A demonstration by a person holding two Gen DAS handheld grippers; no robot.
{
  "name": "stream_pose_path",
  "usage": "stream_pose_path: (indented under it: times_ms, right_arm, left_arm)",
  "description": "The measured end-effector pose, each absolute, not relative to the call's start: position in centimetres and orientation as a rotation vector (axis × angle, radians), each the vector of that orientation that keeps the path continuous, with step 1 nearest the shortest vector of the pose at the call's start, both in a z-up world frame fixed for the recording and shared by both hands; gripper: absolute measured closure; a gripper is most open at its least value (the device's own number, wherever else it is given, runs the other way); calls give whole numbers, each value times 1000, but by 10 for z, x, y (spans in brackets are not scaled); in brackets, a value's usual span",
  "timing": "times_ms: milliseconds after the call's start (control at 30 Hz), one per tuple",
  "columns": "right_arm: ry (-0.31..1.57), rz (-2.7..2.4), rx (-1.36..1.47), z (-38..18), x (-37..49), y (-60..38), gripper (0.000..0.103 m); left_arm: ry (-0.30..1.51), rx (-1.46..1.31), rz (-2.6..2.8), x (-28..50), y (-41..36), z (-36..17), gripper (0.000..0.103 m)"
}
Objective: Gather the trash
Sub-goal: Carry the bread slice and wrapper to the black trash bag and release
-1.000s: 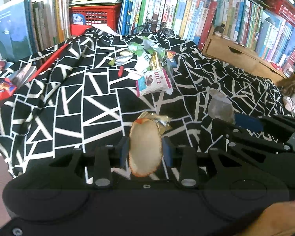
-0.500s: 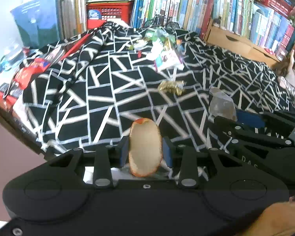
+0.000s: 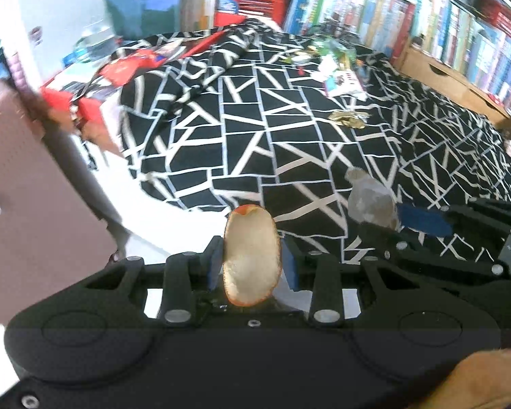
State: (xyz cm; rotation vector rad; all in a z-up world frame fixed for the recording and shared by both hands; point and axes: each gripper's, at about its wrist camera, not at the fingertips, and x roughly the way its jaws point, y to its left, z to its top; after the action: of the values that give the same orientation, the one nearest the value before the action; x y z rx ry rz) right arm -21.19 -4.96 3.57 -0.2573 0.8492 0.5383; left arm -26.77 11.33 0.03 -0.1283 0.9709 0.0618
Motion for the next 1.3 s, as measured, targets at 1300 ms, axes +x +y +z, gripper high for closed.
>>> stream_pose_path:
  times_ms: [1300]
  right_arm:
    - [1068,698,-357,-205,-252,-4,64]
  left_arm:
    - [1206,-246,178,-316,165,-285,68]
